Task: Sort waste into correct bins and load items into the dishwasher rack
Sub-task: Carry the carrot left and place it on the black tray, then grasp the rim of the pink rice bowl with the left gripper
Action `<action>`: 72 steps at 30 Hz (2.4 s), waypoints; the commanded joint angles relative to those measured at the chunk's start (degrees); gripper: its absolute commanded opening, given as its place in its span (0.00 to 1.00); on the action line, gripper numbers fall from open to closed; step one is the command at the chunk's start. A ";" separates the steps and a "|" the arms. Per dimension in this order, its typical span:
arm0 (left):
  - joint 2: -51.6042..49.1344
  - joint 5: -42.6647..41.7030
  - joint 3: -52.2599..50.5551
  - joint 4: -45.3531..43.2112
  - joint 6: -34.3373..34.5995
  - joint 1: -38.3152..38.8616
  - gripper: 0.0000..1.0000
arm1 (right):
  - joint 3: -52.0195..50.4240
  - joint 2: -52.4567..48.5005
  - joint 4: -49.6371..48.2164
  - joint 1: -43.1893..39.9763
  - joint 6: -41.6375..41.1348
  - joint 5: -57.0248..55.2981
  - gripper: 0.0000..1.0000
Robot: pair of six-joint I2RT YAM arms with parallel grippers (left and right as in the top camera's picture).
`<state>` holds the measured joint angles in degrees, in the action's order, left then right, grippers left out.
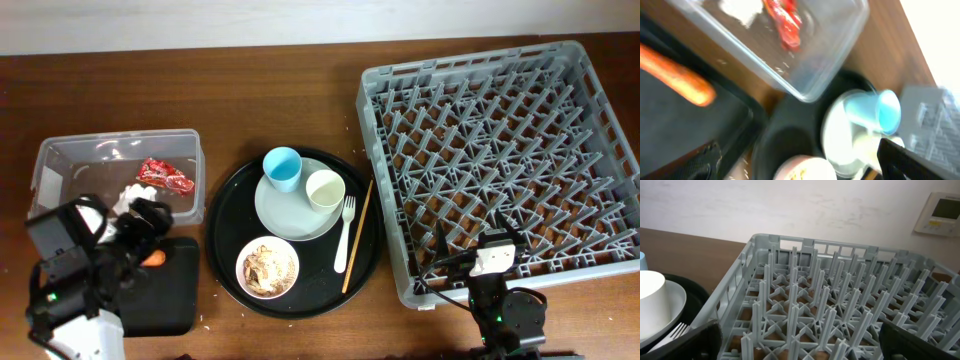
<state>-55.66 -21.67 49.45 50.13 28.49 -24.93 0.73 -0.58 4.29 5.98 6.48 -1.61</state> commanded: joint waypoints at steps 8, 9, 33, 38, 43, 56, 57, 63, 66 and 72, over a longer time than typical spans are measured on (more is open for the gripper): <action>1.99 8.26 0.87 3.43 -4.55 27.61 0.68 | -0.42 0.37 0.22 -0.48 0.17 -0.33 0.99; 1.64 8.90 0.87 3.43 -4.13 29.75 0.66 | -0.42 0.37 0.22 -0.48 0.17 -0.33 0.99; -15.89 9.92 4.24 -2.49 1.62 44.92 0.00 | -0.42 0.37 0.22 -0.48 0.17 -0.33 0.99; -16.22 16.98 5.38 -0.61 1.66 47.60 0.00 | -0.42 0.37 0.22 -0.48 0.17 -0.33 0.99; -16.98 17.46 5.68 0.26 1.70 55.56 0.00 | -0.42 0.37 0.22 -0.48 0.17 -0.33 0.99; -29.99 24.48 5.68 -3.30 5.64 64.81 0.46 | -0.42 0.37 0.22 -0.48 0.17 -0.33 0.99; -31.32 24.48 5.68 -3.50 6.21 64.81 0.46 | -0.42 0.37 0.22 -0.48 0.17 -0.33 0.99; -33.18 24.06 5.66 -5.57 7.76 65.40 0.36 | -0.42 0.37 0.22 -0.48 0.17 -0.33 0.99; -33.53 24.35 5.62 -5.81 8.44 67.25 0.34 | -0.42 0.37 0.22 -0.48 0.17 -0.33 0.99; -34.71 26.53 4.96 -5.95 8.44 68.02 0.34 | -0.42 0.37 0.22 -0.48 0.17 -0.33 0.99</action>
<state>-88.97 2.31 54.04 44.29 36.14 42.85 0.73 -0.58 4.29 5.98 6.48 -1.61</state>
